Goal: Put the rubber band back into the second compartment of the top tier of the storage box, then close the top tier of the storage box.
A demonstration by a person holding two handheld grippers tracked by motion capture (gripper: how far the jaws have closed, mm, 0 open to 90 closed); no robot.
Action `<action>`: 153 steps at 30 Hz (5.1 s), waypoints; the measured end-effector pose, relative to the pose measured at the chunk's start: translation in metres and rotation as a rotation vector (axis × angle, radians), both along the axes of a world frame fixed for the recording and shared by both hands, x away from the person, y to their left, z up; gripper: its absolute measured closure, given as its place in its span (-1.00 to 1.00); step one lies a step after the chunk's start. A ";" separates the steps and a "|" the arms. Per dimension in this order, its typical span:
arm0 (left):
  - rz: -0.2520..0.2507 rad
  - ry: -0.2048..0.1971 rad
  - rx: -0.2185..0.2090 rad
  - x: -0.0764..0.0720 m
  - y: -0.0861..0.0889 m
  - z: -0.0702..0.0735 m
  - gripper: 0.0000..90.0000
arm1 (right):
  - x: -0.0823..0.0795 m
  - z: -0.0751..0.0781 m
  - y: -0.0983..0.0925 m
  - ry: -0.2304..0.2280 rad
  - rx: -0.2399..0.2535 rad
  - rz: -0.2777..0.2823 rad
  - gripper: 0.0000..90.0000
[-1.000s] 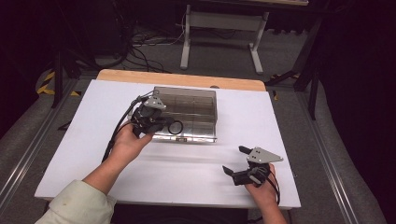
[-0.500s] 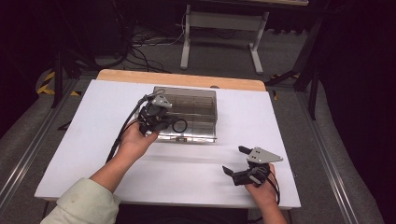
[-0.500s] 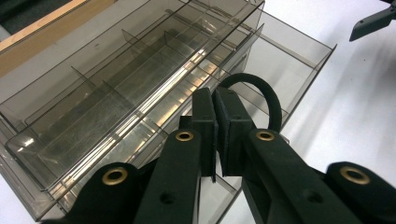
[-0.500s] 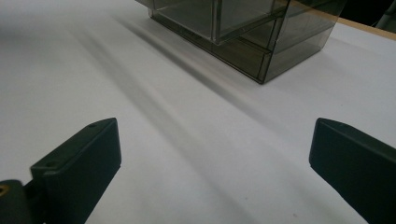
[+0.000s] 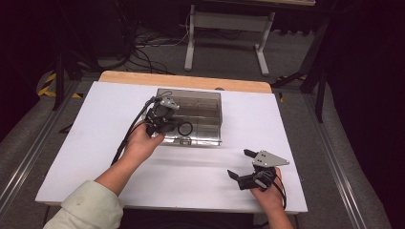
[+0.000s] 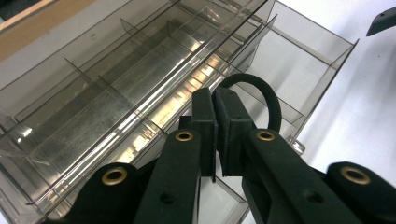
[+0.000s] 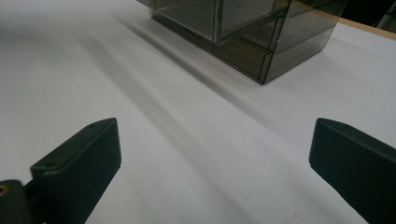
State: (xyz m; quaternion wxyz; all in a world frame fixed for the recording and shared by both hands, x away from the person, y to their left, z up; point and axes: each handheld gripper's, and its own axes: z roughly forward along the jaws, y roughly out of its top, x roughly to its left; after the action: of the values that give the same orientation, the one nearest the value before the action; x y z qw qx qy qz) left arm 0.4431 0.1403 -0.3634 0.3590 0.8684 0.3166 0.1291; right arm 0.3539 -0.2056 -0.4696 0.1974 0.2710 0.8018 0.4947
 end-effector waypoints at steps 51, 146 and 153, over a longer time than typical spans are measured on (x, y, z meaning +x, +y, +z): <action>-0.117 0.002 0.072 -0.016 -0.003 0.007 0.76 | 0.000 0.000 0.000 0.000 0.001 0.000 -0.94; -0.174 0.047 0.277 0.000 -0.005 -0.010 1.00 | 0.000 0.000 0.000 -0.001 -0.004 0.004 -0.94; -0.145 0.033 0.260 0.008 -0.006 -0.012 1.00 | 0.000 0.000 0.000 -0.001 -0.004 0.005 -0.94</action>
State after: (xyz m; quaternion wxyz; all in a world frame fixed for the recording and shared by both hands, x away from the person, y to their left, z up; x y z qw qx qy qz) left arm 0.4515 0.1341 -0.3753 0.2465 0.9302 0.2396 0.1287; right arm 0.3534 -0.2052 -0.4698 0.1971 0.2682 0.8035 0.4936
